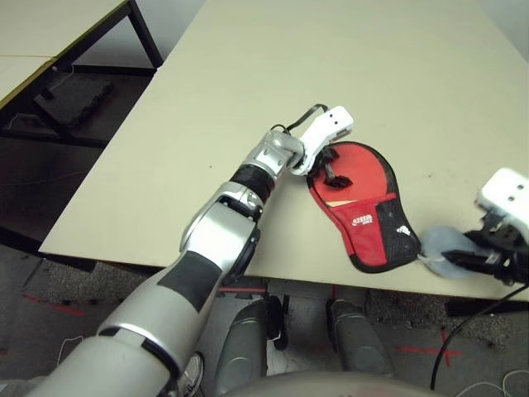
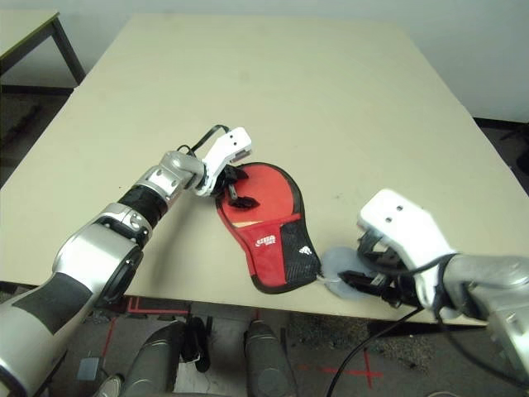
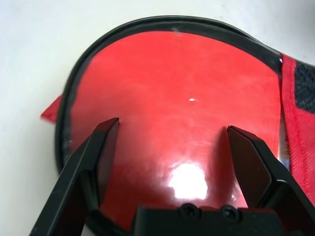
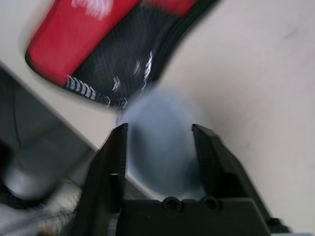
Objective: Store the ping-pong paddle in its case and zip it.
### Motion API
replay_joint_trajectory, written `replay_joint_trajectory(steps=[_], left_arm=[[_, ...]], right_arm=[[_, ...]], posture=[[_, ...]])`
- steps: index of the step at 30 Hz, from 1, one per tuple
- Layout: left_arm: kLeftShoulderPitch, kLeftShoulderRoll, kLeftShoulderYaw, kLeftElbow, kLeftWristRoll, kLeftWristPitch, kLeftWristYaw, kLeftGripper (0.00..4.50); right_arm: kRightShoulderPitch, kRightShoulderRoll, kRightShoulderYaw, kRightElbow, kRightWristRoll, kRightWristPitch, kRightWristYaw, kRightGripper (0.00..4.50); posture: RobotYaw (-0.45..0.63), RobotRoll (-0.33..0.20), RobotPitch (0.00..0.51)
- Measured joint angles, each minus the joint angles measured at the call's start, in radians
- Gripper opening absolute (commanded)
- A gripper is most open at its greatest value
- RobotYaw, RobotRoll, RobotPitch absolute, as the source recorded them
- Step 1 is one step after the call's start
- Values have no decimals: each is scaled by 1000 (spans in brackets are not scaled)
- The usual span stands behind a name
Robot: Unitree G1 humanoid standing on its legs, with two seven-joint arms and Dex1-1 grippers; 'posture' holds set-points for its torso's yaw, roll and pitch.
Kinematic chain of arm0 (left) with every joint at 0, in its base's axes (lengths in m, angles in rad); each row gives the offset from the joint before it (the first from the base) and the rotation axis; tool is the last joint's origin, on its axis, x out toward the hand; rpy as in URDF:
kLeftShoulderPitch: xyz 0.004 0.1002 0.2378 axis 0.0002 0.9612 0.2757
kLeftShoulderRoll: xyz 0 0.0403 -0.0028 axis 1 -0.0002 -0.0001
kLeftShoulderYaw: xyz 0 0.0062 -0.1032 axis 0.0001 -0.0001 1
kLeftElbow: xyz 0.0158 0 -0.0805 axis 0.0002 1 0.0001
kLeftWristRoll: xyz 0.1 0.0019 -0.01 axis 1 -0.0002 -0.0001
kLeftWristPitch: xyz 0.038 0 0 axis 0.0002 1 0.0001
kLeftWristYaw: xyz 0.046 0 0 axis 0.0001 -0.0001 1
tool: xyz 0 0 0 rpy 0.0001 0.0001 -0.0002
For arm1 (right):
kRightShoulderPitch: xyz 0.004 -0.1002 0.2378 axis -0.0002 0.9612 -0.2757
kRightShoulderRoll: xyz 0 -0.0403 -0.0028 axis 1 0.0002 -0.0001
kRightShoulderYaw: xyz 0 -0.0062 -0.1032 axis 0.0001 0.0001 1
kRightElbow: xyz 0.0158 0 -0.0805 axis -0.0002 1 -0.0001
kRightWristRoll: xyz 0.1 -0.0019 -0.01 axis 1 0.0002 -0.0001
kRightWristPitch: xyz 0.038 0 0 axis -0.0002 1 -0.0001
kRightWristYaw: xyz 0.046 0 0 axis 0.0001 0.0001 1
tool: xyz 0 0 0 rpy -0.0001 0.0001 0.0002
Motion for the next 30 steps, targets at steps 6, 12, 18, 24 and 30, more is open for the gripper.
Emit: replay_joint_trajectory(steps=[6,12,18,24,30], left_arm=[[44,65,175,-209,-101,-20,212,4500],[194,94,286,-351,-134,-191,455,4500],[400,135,331,-369,-120,-341,674,4500],[458,201,370,-326,-96,-443,862,4500],[487,232,394,-251,-92,-490,953,4500]], right_arm=[[-353,248,-12,346,-56,-93,-225,4474],[-415,527,6,672,-259,-565,-590,4474],[-441,615,115,1043,-450,-1169,-828,4474],[-486,604,150,1353,-538,-1525,-985,4474],[-496,544,166,1492,-591,-1645,-1117,4474]], posture=[[-156,0,154],[-98,0,147],[-40,0,151],[-7,0,164],[-2,0,163]])
